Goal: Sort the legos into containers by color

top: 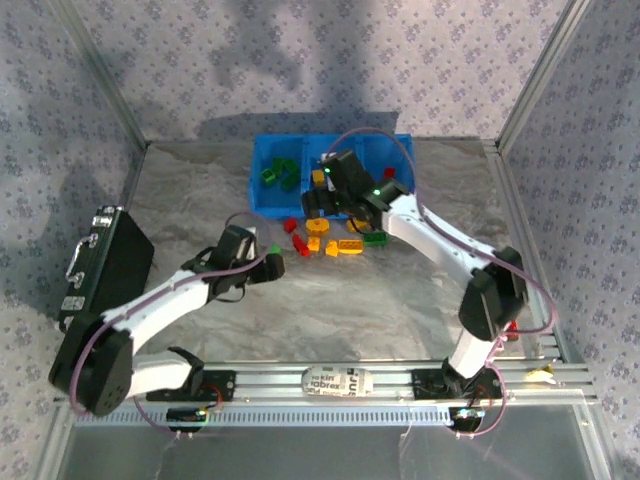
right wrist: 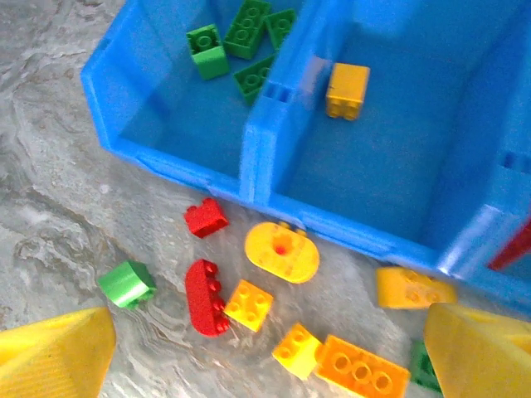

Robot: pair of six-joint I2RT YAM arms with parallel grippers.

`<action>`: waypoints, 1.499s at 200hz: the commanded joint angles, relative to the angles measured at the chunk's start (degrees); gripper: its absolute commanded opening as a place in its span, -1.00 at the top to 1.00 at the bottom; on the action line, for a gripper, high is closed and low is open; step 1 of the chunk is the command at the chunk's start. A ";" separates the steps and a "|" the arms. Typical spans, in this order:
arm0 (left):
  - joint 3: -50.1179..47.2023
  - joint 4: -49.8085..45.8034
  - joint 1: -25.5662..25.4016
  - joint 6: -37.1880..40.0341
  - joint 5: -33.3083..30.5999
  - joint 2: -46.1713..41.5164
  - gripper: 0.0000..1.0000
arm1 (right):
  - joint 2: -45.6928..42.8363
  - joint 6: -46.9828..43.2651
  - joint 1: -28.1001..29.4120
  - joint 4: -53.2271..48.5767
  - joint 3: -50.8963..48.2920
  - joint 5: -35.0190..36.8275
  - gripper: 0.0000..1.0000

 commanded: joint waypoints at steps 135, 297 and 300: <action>23.82 -6.62 1.67 9.34 -7.67 29.56 -0.23 | -21.07 5.35 -12.76 9.81 -29.00 -4.75 -0.94; 29.28 -9.20 1.28 10.69 -7.88 32.33 0.40 | -22.75 6.43 -15.56 11.33 -33.06 -6.40 -0.92; 29.33 -9.19 1.29 10.85 -8.19 31.72 0.40 | -22.79 6.49 -15.54 11.34 -33.09 -6.49 -0.92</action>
